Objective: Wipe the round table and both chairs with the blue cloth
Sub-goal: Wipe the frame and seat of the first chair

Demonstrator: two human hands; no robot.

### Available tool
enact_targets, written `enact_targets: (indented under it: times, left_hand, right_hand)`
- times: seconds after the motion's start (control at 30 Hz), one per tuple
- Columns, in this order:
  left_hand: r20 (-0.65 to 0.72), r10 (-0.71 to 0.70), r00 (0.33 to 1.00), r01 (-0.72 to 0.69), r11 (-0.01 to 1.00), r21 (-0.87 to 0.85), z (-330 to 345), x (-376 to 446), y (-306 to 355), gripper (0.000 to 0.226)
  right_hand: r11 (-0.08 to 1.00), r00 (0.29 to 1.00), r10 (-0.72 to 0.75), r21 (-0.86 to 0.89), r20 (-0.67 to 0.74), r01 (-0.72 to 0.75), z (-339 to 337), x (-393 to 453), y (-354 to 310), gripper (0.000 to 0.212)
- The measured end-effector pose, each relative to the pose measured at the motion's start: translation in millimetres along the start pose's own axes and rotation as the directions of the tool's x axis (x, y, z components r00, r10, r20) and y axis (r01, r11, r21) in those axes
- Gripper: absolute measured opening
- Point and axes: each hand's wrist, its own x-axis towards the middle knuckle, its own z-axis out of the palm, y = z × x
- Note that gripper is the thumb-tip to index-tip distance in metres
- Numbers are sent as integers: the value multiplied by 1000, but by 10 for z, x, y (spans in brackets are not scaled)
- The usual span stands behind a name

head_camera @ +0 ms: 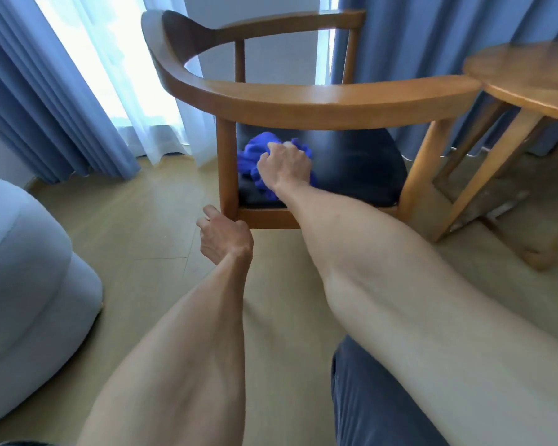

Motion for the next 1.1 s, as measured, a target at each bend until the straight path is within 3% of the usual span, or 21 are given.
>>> enact_targets:
  times: [0.1,0.2,0.3,0.47,0.57,0.67,0.73,0.83,0.9,1.0,1.1]
  left_hand:
    - [16,0,1000,-1,999,50,-138,91,-177,38]
    - [3,-66,998,66,996,58,-224,167,-282,41]
    - [31,-174,984,174,985,8,-200,178,-214,46]
    - [149,-177,973,180,984,-11,50,-171,139,49]
    - [195,-106,975,112,994,-20,214,-442,346,54]
    - [223,-9,975,16,999,-29,344,-578,463,53]
    - [208,-12,978,26,998,-65,396,-582,508,50]
    - [171,-33,985,50,994,-97,413,-536,498,52]
    - [151,-25,988,37,996,-76,398,-491,429,54]
    - [142,-24,990,25,1000,0,355,-401,261,54]
    - [132,-104,986,105,994,-2,288,-287,170,48]
  right_hand:
    - [988,992,-116,111,57,109,240,-145,-396,33]
    - [990,986,-141,-15,83,143,197,-90,-274,31]
    - [990,989,-137,-27,56,138,104,-84,-141,31]
    - [994,994,-106,-14,26,107,-120,-62,41,26]
    - [996,998,-29,-88,-54,24,-361,-11,417,27]
    - [972,972,121,-176,-203,-158,-641,57,976,29]
    - [941,941,213,-204,-263,-270,-804,100,1269,31]
    - [931,954,256,-227,-158,-288,-817,114,1387,33]
    - [929,941,329,-154,-77,-337,-751,112,1351,42]
    - [923,931,360,-122,-65,-365,-717,173,1277,48]
    - [928,942,331,-158,-59,-336,-701,190,1074,43]
